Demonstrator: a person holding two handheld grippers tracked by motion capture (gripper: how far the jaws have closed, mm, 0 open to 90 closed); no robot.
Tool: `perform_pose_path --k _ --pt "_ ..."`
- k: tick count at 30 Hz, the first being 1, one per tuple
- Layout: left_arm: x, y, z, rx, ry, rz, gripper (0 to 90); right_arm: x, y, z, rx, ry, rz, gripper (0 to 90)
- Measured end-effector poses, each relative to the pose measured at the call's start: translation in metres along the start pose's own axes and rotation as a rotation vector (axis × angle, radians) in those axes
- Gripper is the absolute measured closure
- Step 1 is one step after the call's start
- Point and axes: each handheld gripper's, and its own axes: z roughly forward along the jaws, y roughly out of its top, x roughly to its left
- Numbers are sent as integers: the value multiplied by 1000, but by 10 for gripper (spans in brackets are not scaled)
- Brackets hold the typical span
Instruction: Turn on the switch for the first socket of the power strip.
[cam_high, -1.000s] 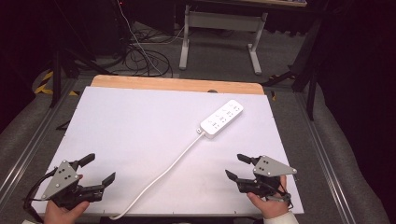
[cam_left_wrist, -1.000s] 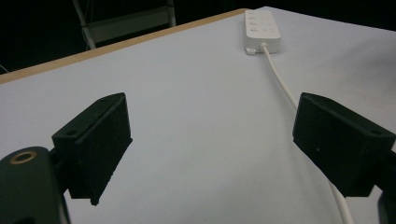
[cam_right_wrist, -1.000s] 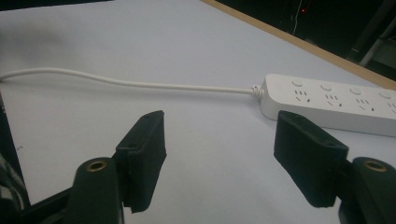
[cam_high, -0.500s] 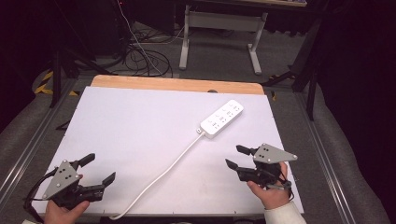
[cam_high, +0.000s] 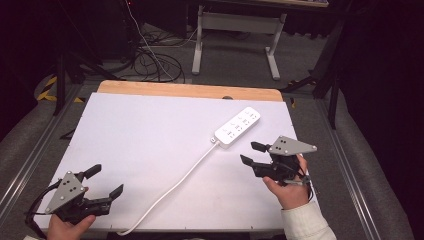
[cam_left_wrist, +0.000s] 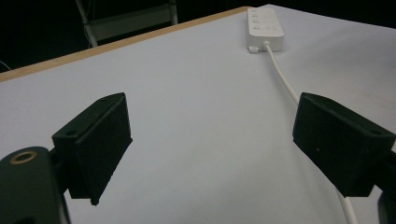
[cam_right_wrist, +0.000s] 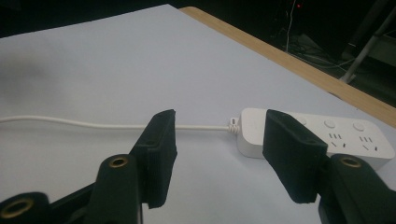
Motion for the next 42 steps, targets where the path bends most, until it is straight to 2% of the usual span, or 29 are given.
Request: perform_pose_path --k 11,15,18,19,20,21,22,25,26,27,28,29,30,32,36,42 --pt "0 0 2 8 -8 3 123 -5 17 8 10 -11 -4 474" --pt "-1 -1 2 7 -12 -6 122 -6 19 11 16 -27 8 480" --pt "-1 -1 2 10 -13 -5 123 -5 21 16 28 -59 21 506" --pt "-1 -1 2 10 -13 -5 122 -5 22 17 34 -67 14 580" --pt "0 0 2 10 -13 -2 122 -5 23 17 37 -68 -6 700" --pt "0 0 3 11 -12 -2 122 -5 23 17 37 -68 -6 700" --pt "0 -1 3 12 -11 0 122 -4 25 18 50 -78 -54 798" --pt "-1 -1 3 10 -11 -2 122 -5 27 21 51 -92 -69 799" --pt "-1 -1 3 9 -11 0 122 -6 30 26 60 -93 -77 877" --pt "-1 -1 3 8 -9 4 123 -8 31 29 69 -83 -74 900" --pt "-1 -1 3 9 -9 -2 122 -11 32 33 85 -48 -46 900" --pt "-1 -1 3 9 -9 -2 122 -11 32 33 85 -48 -46 900" --pt "-1 -1 3 9 -9 -2 122 -16 32 40 89 -16 -9 900" --pt "-1 -1 3 10 -7 7 122 -18 32 46 79 -39 6 900" --pt "-1 -1 2 7 -7 -1 122 -26 33 57 81 -42 61 900" --pt "-1 -1 3 11 -5 7 122 -35 33 73 92 -60 83 900"
